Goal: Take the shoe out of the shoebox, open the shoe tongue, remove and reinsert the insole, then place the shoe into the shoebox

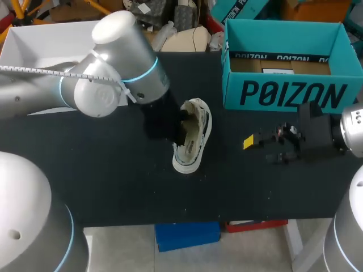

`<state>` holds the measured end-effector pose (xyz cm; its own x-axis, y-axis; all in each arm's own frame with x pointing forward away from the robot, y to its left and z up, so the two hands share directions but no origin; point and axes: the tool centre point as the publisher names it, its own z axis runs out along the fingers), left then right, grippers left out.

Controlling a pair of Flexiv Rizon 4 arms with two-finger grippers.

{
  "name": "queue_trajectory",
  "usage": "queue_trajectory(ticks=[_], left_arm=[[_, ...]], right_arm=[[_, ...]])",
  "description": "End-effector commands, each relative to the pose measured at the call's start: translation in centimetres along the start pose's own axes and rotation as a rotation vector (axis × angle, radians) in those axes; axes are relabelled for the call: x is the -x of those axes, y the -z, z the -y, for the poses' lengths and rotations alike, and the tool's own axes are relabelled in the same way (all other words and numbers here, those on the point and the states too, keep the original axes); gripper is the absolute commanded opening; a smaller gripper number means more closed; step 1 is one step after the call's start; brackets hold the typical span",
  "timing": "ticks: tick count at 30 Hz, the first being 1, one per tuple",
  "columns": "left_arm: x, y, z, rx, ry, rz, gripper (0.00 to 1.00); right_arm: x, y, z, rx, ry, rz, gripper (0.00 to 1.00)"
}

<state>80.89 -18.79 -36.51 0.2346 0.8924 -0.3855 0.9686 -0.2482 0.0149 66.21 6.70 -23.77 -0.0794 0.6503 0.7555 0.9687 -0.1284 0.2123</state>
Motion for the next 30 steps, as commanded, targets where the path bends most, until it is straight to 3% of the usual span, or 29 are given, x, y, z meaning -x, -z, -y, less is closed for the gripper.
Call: queue_trajectory(ticks=[1, 30], left_arm=[[0.1, -0.1, 0.3, -0.014, 0.009, -0.044, 0.00], [-1.3, -4.1, 0.0, -0.061, 0.038, -0.109, 0.00]], right_arm=[[0.0, 0.1, 0.0, -0.001, 0.000, 0.001, 1.00], [0.0, 0.1, 0.0, -0.001, 0.000, 0.001, 1.00]])
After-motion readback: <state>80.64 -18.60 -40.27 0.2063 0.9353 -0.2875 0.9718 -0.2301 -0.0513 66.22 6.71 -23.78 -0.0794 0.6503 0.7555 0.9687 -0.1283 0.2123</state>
